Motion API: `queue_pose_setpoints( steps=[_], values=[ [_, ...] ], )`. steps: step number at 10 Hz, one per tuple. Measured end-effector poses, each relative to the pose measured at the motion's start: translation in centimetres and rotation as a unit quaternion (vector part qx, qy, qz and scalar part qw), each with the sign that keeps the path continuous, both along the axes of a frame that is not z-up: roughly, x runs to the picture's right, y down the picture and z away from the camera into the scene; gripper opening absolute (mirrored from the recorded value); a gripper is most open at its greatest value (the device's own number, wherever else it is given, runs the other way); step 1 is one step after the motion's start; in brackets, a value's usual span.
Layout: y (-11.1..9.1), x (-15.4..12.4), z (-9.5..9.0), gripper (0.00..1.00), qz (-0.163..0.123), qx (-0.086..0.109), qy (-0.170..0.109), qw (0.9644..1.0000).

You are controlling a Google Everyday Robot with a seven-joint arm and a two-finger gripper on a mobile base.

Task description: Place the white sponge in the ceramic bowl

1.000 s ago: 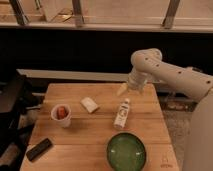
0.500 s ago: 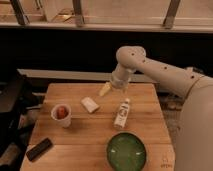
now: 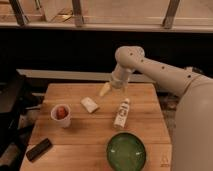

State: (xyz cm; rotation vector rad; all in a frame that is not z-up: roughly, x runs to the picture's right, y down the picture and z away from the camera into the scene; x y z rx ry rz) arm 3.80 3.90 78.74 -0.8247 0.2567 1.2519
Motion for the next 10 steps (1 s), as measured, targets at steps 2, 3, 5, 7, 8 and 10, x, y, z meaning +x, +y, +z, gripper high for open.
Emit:
queue_pose_setpoints(
  steps=[2, 3, 5, 7, 8, 10],
  values=[
    [-0.3, -1.5, 1.7, 0.8, -0.021, 0.02, 0.003, 0.9996],
    [-0.4, -2.7, 2.8, 0.8, -0.029, 0.03, 0.003, 0.9991],
    [-0.3, -5.0, 4.6, 0.8, -0.034, 0.041, -0.003, 0.9986],
    [-0.2, -8.0, 6.5, 0.8, -0.034, 0.048, -0.019, 0.9981],
    [0.1, -9.4, 6.9, 0.8, -0.035, 0.043, -0.028, 0.9981],
    [0.1, -9.0, 6.9, 0.8, -0.034, 0.043, -0.026, 0.9982]
  ],
)
